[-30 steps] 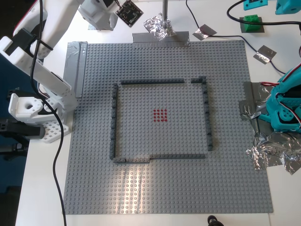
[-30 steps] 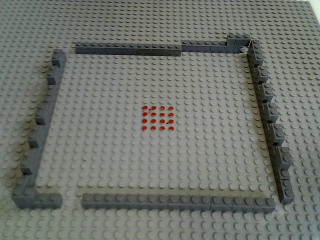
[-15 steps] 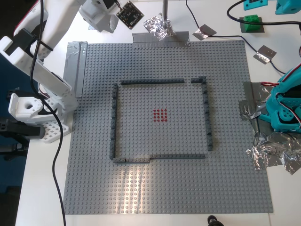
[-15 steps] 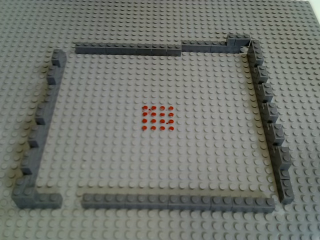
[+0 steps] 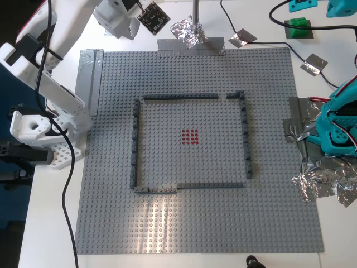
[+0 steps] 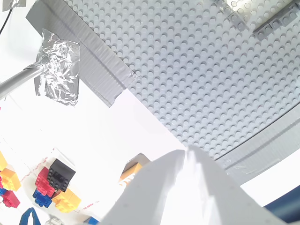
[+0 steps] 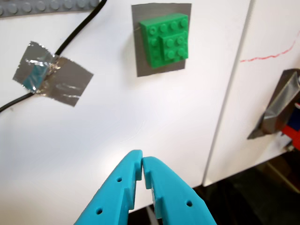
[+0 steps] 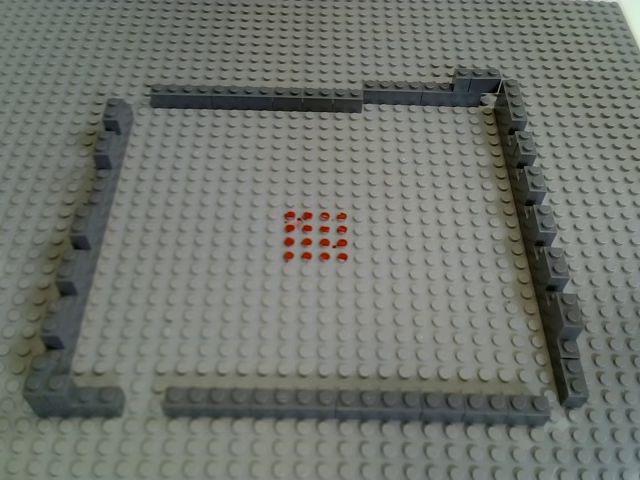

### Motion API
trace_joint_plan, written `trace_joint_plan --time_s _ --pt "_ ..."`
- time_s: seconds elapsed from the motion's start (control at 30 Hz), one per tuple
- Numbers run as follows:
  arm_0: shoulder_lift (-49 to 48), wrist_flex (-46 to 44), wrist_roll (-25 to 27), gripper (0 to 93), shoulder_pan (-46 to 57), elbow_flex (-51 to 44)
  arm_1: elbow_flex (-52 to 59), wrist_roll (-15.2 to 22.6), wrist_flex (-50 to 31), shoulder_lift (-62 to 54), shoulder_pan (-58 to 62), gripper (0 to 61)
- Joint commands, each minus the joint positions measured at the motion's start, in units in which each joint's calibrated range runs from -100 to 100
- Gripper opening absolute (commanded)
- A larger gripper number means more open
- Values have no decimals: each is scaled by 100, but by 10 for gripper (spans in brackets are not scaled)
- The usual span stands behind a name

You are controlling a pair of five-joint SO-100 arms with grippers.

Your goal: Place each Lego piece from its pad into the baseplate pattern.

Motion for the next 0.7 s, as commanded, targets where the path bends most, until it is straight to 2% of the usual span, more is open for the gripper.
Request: trace_joint_plan --time_s 0.0,0.67 --pt "-21 8 25 0 20 -203 -339 25 23 -249 -22 1" --pt "-21 8 25 0 13 -203 -285 30 15 -284 -22 1"
